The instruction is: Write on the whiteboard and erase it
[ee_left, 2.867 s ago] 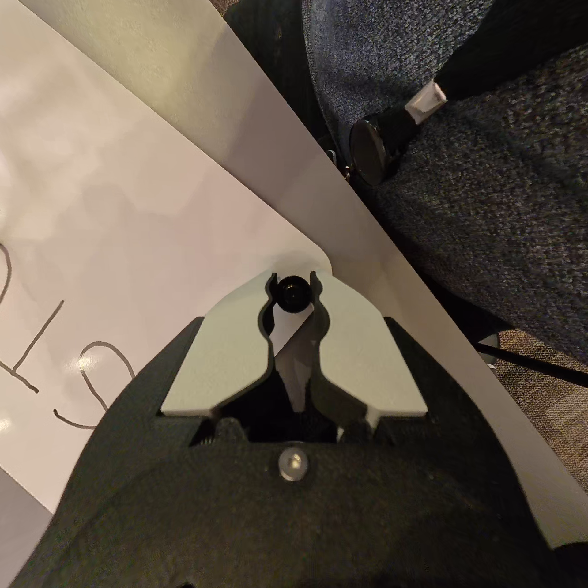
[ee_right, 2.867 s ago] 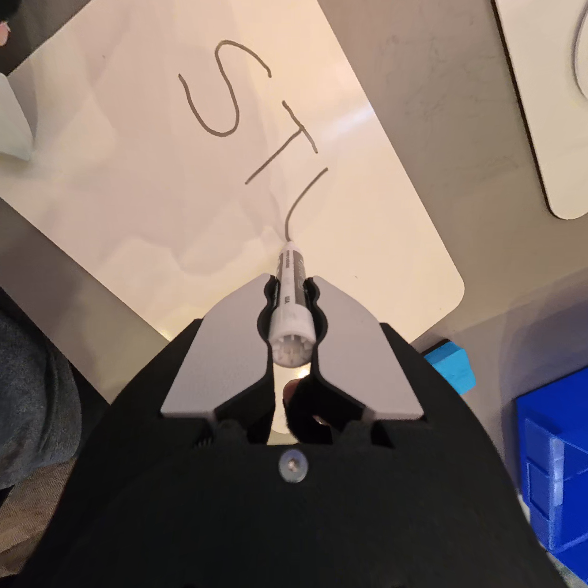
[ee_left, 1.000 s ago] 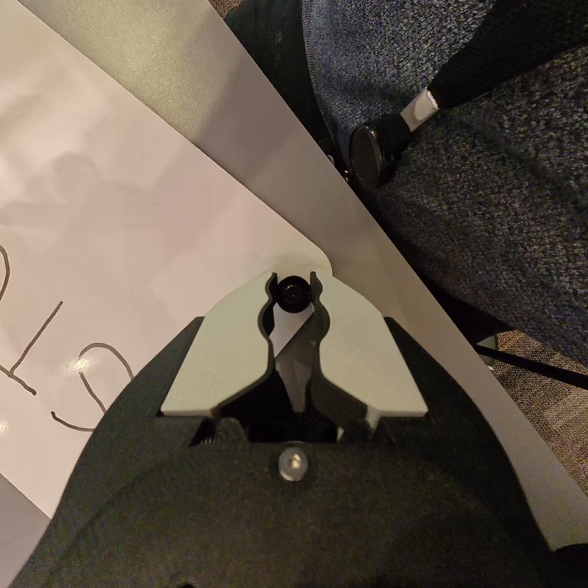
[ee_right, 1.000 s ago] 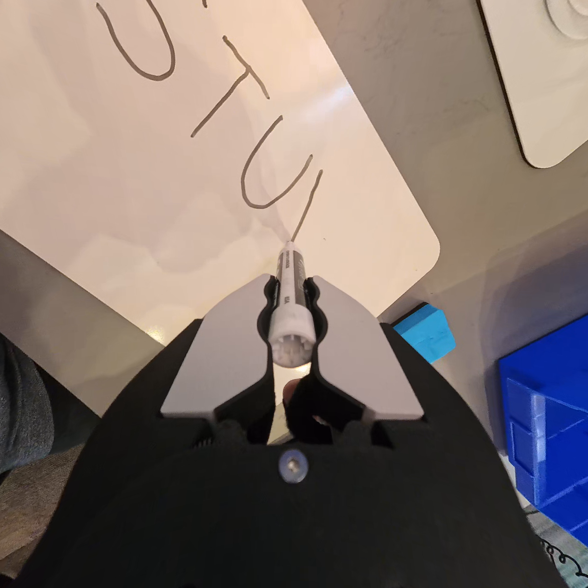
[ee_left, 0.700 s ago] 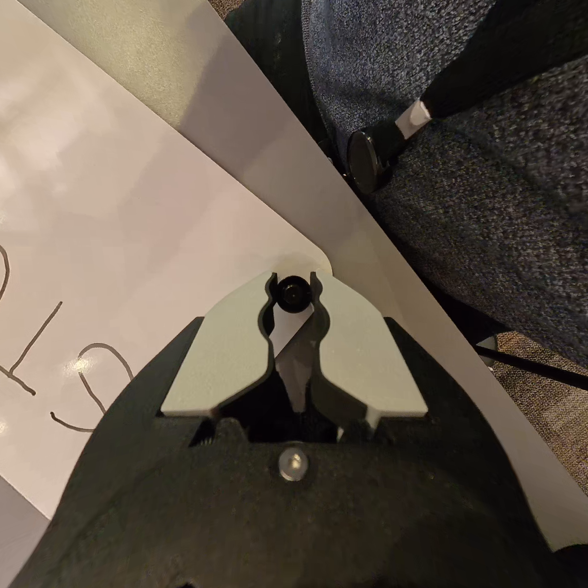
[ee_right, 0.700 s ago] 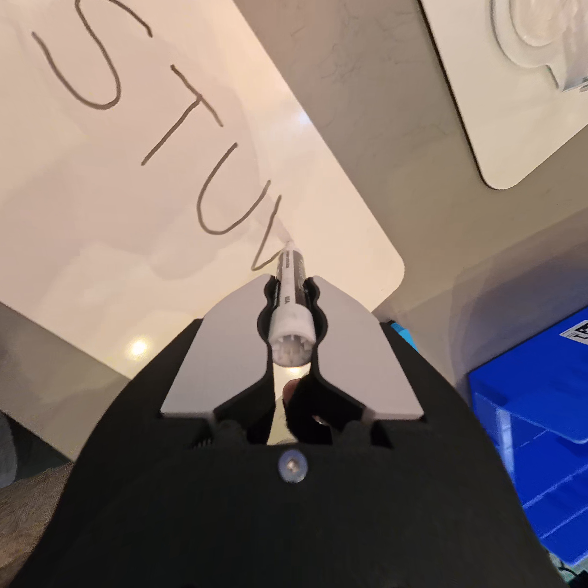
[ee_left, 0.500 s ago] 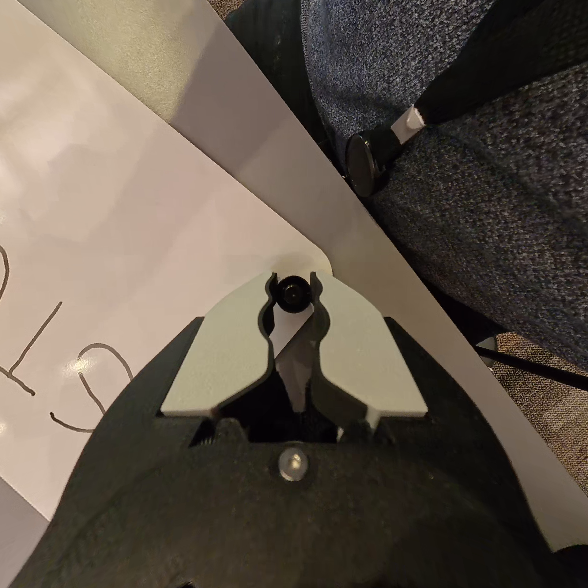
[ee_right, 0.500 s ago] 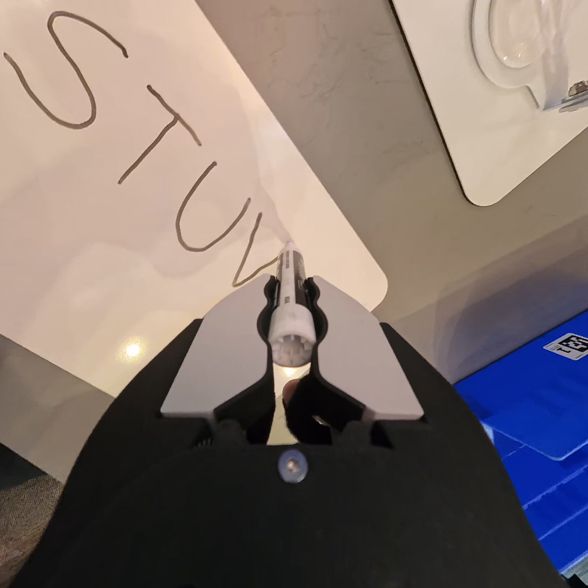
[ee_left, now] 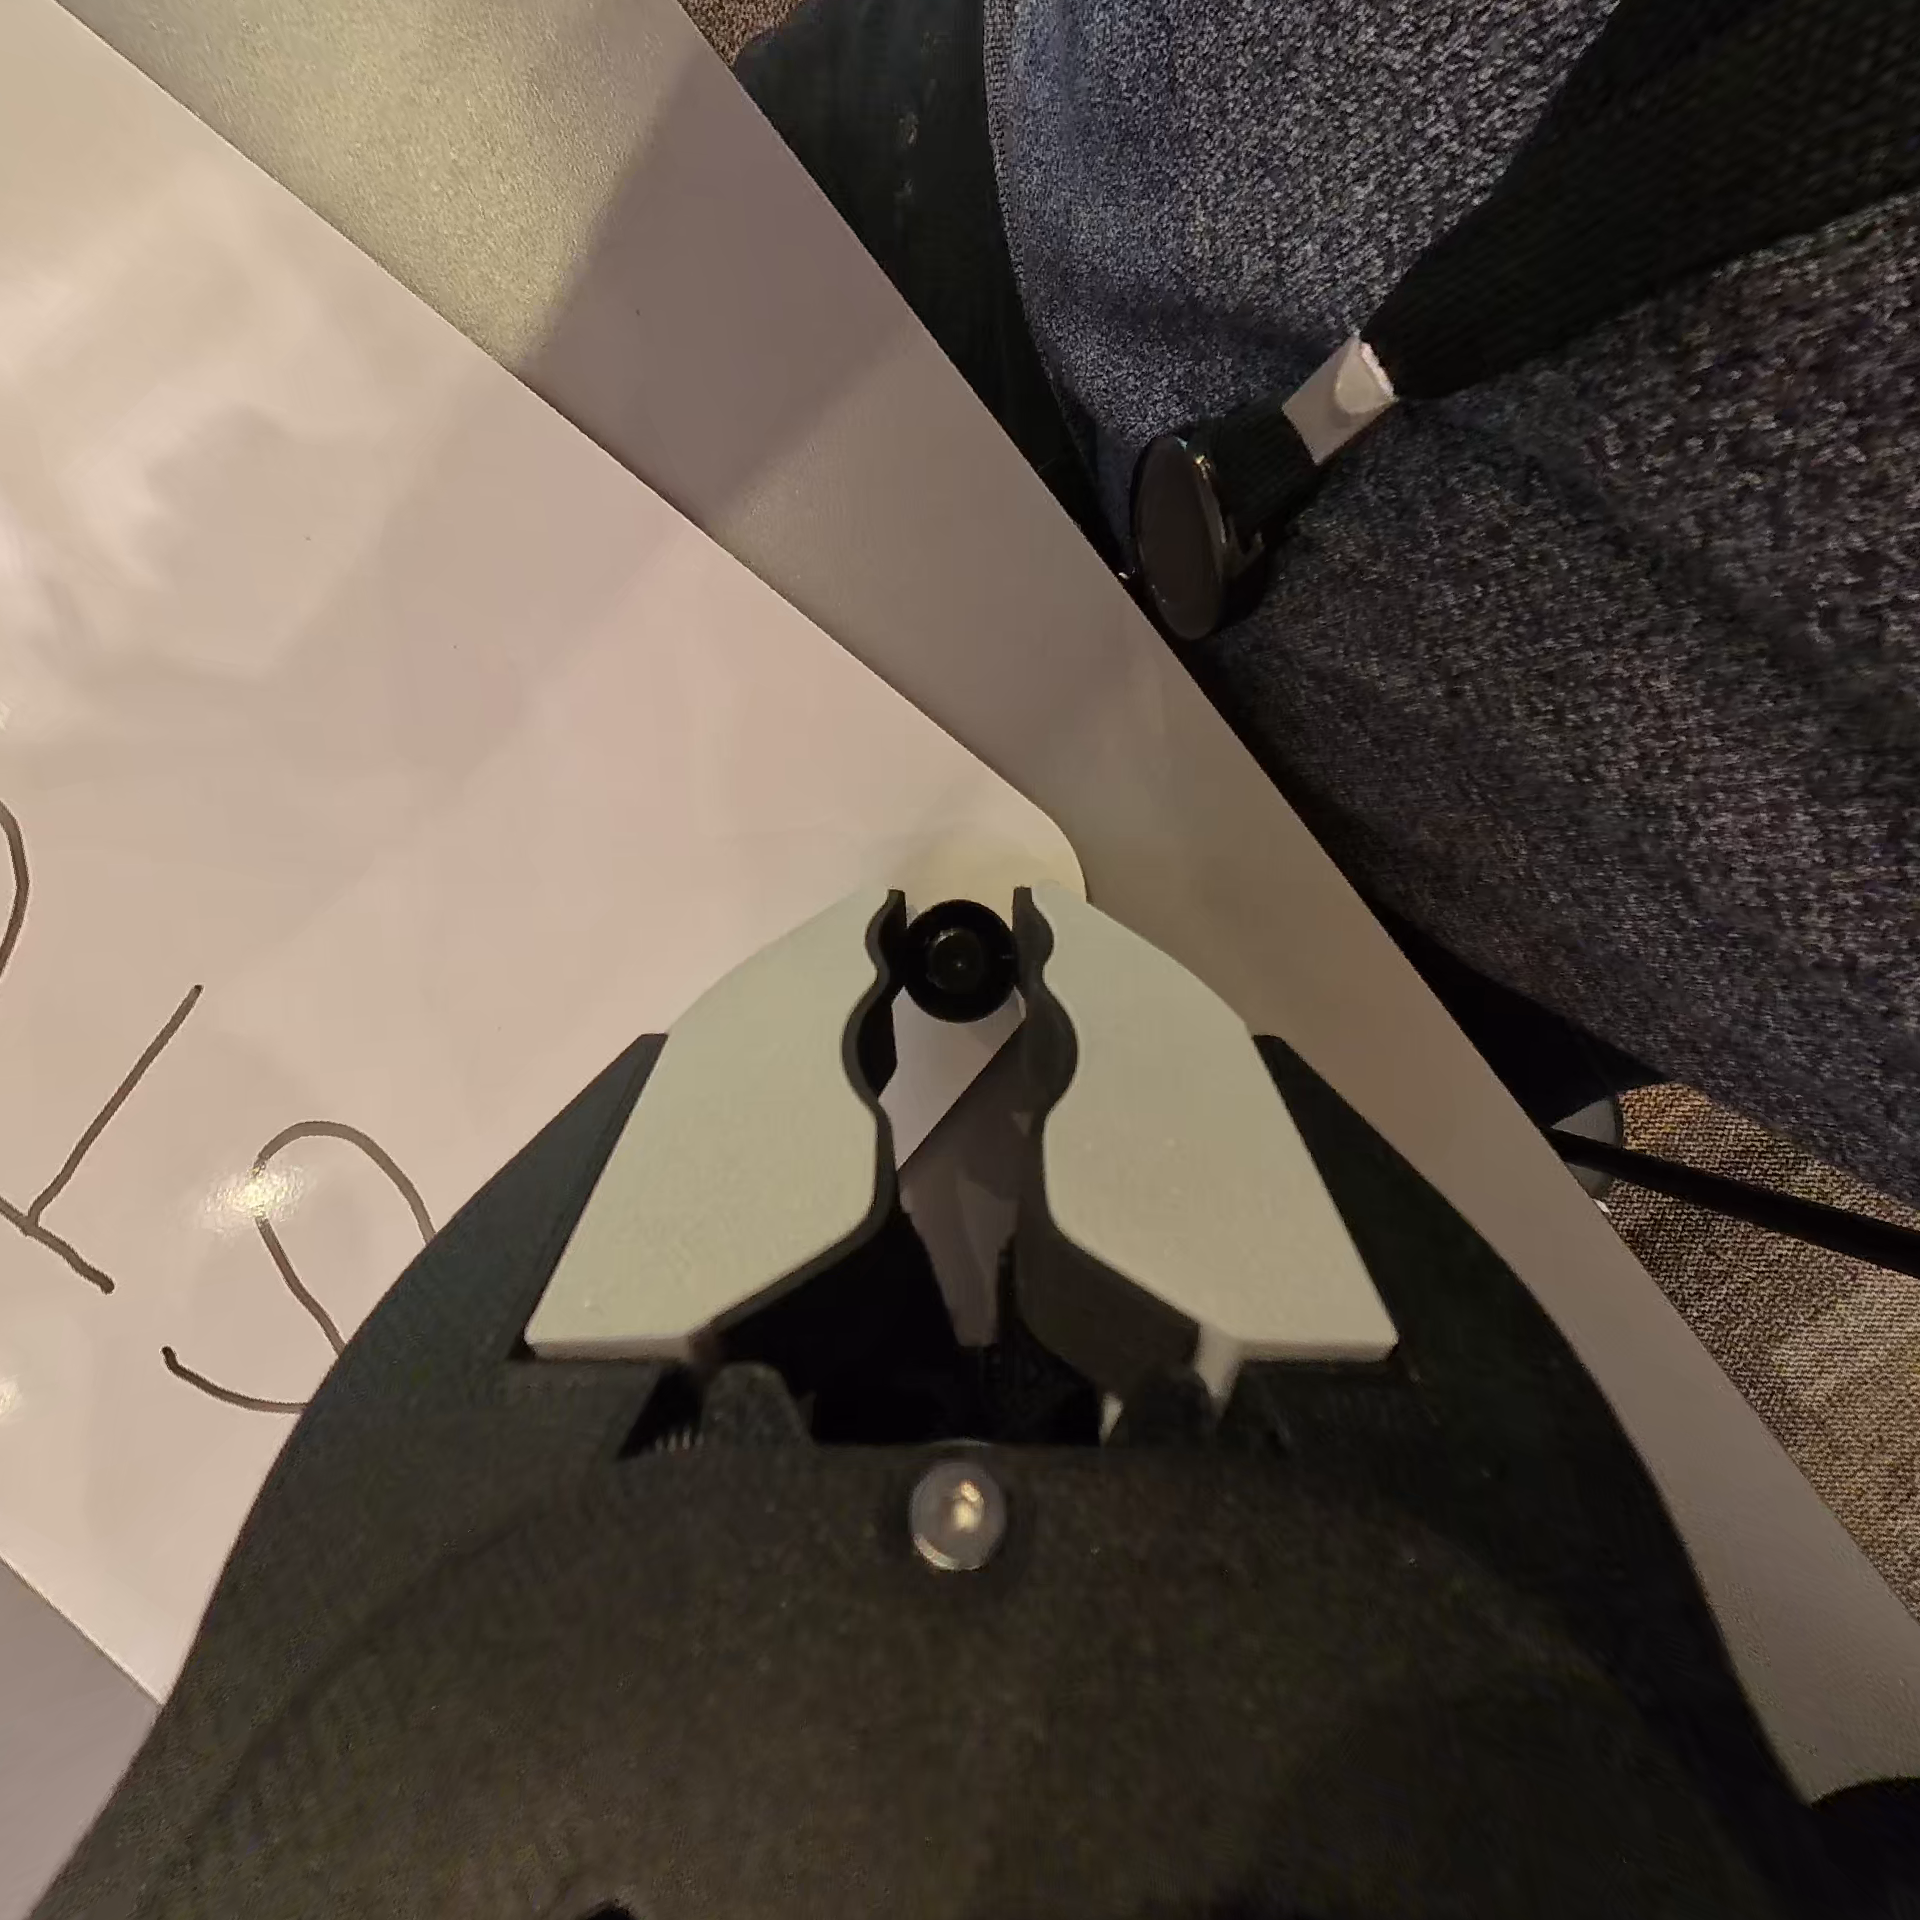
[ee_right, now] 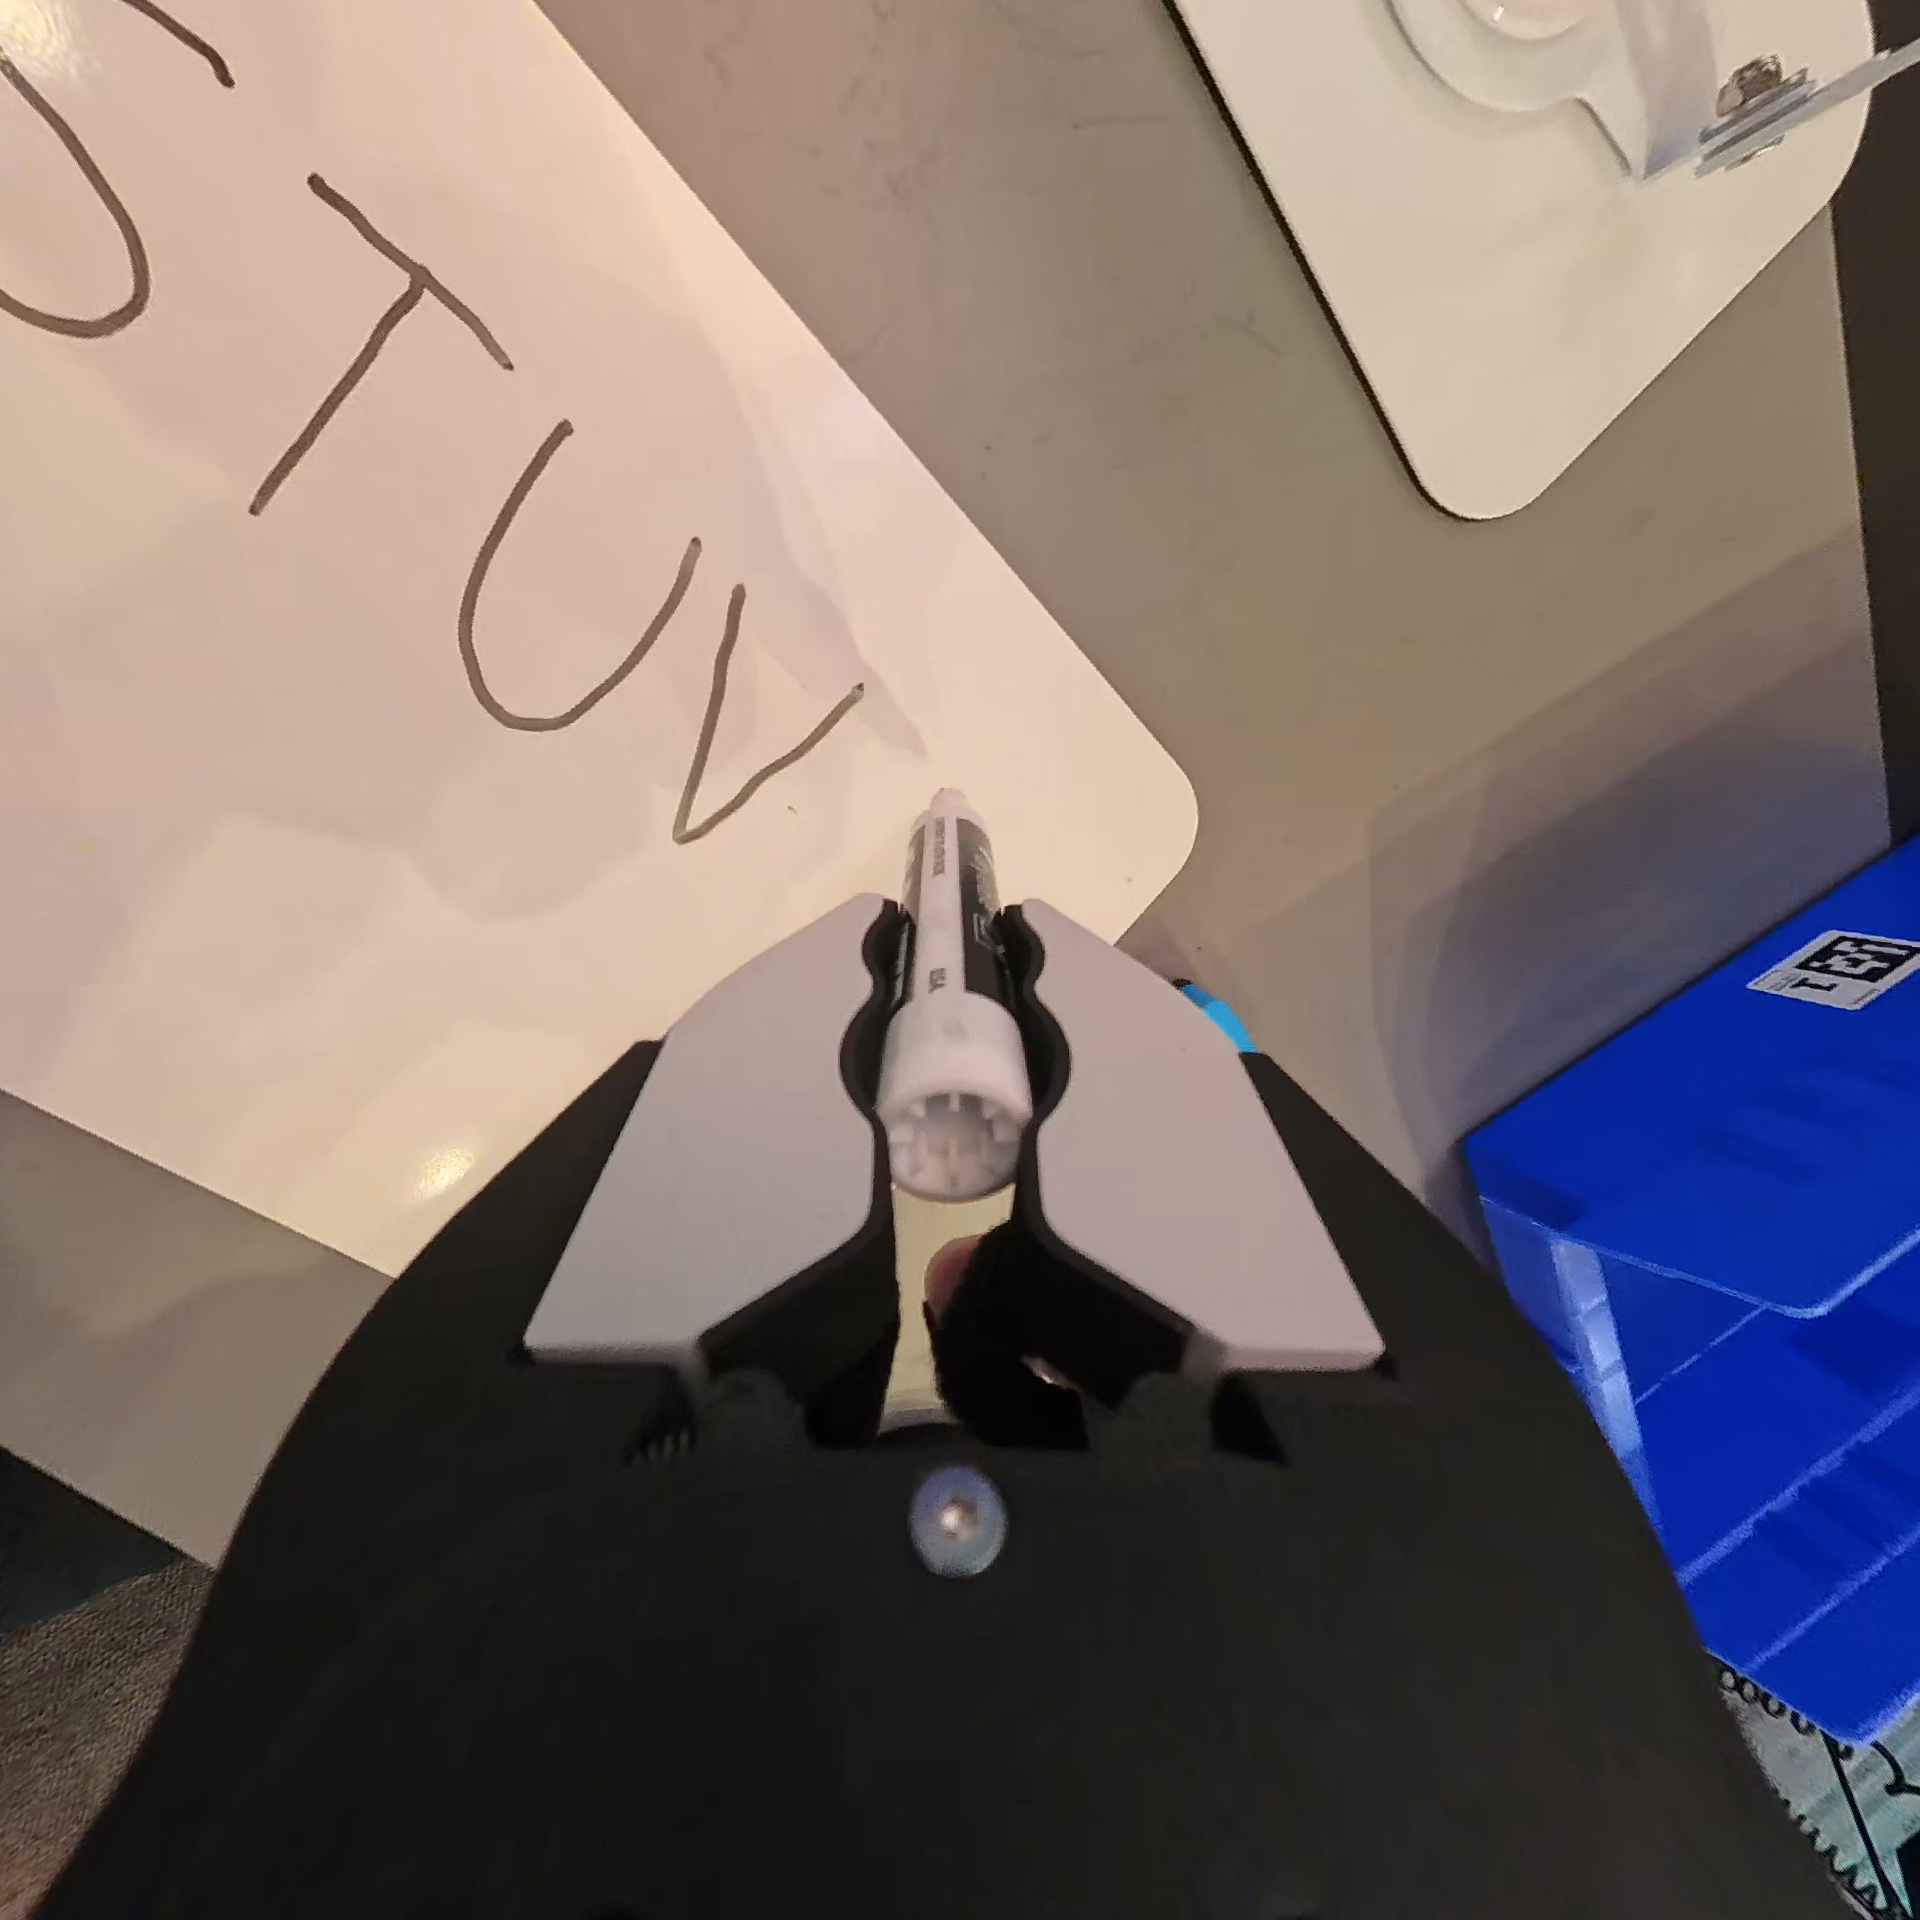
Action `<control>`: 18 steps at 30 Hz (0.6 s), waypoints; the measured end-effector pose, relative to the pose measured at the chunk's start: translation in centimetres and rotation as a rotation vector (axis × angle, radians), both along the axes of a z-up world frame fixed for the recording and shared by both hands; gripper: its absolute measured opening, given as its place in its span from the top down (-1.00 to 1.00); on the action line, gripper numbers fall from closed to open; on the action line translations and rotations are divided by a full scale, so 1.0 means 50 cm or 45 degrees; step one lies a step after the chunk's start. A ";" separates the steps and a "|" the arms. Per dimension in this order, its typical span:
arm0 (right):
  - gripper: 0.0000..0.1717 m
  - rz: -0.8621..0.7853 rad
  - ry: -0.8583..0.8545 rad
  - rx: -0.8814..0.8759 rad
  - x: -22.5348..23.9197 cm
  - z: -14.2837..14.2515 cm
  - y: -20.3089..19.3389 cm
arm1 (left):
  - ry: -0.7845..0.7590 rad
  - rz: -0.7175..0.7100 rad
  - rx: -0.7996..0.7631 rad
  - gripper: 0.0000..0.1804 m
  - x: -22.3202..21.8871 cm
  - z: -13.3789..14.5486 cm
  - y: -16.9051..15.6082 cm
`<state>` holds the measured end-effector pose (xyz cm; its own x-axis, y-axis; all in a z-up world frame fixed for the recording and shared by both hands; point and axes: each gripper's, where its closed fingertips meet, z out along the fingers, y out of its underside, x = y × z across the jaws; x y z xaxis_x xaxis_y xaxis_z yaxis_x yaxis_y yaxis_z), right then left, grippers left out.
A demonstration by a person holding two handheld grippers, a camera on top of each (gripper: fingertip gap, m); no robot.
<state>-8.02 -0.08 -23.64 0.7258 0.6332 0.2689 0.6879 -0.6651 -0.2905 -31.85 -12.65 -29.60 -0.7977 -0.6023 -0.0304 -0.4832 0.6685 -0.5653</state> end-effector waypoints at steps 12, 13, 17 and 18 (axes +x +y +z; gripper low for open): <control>0.76 0.010 -0.017 -0.035 0.004 -0.021 0.001 | -0.001 0.000 -0.004 0.78 0.000 0.000 -0.001; 0.76 0.016 -0.015 -0.041 0.002 -0.021 -0.004 | -0.001 0.000 -0.004 0.78 0.000 0.000 -0.001; 0.76 0.043 -0.007 -0.064 -0.016 -0.021 -0.029 | 0.000 0.000 -0.006 0.78 0.000 0.000 -0.001; 0.76 0.051 -0.006 -0.068 -0.021 -0.021 -0.037 | 0.000 0.000 -0.006 0.78 0.000 0.000 -0.001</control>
<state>-9.08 -1.91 -24.68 0.6984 0.6752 0.2373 0.7156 -0.6516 -0.2519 -31.85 -12.70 -29.58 -0.7975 -0.6027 -0.0277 -0.4834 0.6657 -0.5685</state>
